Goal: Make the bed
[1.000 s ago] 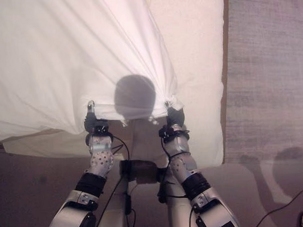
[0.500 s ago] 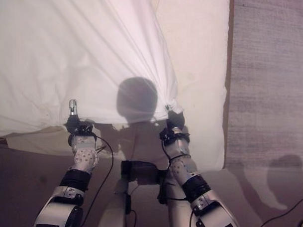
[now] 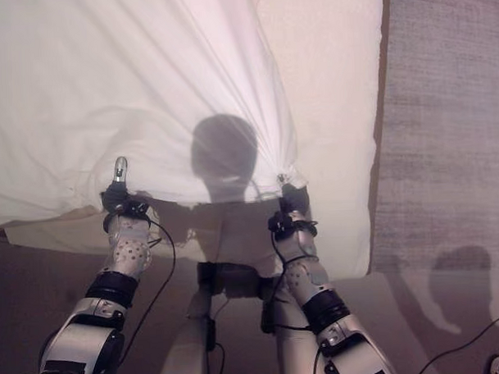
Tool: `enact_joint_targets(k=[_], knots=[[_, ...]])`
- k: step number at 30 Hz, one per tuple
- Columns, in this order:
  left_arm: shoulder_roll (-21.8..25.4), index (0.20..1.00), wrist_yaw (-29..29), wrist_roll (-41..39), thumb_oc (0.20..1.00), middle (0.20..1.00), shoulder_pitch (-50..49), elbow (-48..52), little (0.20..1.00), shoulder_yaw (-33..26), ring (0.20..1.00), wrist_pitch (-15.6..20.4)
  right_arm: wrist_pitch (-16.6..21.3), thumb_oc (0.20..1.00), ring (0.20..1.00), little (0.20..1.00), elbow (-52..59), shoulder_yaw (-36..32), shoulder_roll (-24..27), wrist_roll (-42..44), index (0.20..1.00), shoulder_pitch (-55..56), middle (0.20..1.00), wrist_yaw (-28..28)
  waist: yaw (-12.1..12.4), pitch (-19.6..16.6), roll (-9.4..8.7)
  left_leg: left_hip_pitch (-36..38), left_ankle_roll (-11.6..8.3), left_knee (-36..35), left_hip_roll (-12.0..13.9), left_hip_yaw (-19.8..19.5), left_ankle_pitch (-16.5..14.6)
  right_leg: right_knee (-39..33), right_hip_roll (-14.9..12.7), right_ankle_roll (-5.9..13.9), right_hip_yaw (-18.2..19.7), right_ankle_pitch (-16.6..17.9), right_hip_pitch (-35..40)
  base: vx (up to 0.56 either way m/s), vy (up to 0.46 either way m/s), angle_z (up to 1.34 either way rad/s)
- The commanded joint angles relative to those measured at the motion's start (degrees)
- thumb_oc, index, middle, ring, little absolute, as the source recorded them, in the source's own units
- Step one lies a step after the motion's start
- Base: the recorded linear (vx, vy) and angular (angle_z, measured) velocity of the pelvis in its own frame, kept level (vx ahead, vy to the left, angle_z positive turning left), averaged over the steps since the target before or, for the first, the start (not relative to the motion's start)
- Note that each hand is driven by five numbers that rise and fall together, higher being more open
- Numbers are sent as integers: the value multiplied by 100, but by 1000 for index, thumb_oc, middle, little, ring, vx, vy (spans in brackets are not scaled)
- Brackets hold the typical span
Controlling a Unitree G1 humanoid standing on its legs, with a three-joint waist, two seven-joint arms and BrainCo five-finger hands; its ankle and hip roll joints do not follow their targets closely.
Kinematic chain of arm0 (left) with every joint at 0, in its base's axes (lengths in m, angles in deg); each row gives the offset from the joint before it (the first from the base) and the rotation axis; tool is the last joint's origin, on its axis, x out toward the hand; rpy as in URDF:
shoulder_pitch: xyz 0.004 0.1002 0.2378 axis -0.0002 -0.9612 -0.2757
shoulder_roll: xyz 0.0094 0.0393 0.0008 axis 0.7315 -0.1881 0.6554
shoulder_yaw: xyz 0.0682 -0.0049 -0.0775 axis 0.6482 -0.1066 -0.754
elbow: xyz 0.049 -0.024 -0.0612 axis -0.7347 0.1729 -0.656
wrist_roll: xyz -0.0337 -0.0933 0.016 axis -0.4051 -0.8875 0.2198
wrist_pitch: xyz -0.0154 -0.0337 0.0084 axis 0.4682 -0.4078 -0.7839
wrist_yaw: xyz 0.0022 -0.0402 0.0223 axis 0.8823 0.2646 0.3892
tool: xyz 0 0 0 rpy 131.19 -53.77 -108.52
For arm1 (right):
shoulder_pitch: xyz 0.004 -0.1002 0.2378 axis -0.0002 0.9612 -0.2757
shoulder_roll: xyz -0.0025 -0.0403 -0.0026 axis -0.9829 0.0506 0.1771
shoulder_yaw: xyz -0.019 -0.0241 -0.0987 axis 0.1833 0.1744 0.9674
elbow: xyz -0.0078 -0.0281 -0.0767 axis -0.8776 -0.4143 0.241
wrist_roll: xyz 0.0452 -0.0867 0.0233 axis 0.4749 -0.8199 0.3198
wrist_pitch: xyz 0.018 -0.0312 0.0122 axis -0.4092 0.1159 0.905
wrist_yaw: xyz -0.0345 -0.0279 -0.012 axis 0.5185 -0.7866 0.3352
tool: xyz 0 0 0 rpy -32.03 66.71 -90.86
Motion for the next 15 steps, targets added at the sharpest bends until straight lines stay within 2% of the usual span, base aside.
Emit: enact_joint_targets(k=[1, 2, 7, 12, 13, 14, 15], knots=[[529, 504, -322, 45, 504, 504, 285, -230, 504, -897, 504, 720, 317, 200, 200, 200, 108, -751, 752, 161, 200, 1716, 200, -436, -121, -167, 79, 231, -133, -119, 41, 159, -278, -48, -323, 360, 245, 386, 27, 16, 41, 0], [507, 200, -338, 41, 200, 200, 218, -220, 200, -936, 200, 725, 321, 200, 200, 200, 115, -741, 752, 158, 200, 1728, 200, -433, -118, -162, 82, 242, -127, -116, 34, 171, -283, -42, -325, 359, 249, 389, 30, 0, 0, 0], [430, 200, -296, -17, 200, 200, -1, -149, 200, -1059, 200, 742, 302, 200, 200, 200, 68, -715, 711, 144, 200, 1722, 200, -412, -82, -147, 99, 260, -97, -19, 13, 213, -347, 60, -341, 356, 282, 361, 32, 0, 21, 0], [498, 200, -157, 180, 200, 200, -517, 355, 200, -1170, 200, 720, 192, 200, 200, 200, 8, -674, 690, 124, 200, 1740, 200, -316, 27, -145, 122, 322, -62, 279, -7, 206, -497, 343, -353, 339, 297, 248, 105, -11, -10, -1], [495, 200, -117, 220, 200, 200, -617, 408, 200, -1193, 200, 719, 174, 200, 200, 200, -25, -702, 702, 118, 200, 1759, 200, -289, 69, -142, 133, 325, -100, 323, -16, 221, -483, 342, -369, 331, 244, 235, 172, -30, -123, -7], [305, 200, 9, 261, 200, 200, -880, 567, 200, -1164, 200, 675, 147, 200, 200, 200, -135, -863, 714, 122, 200, 1820, 200, -288, 137, -159, 218, 368, -192, 339, -43, 216, -445, 334, -468, 324, 75, 191, 399, -26, -110, -5], [294, 200, 5, 264, 200, 200, -892, 579, 200, -1161, 200, 676, 147, 200, 200, 200, -138, -866, 719, 124, 200, 1827, 200, -284, 123, -155, 230, 377, -193, 339, -46, 196, -444, 331, -473, 325, 55, 186, 420, -19, -136, 15]])
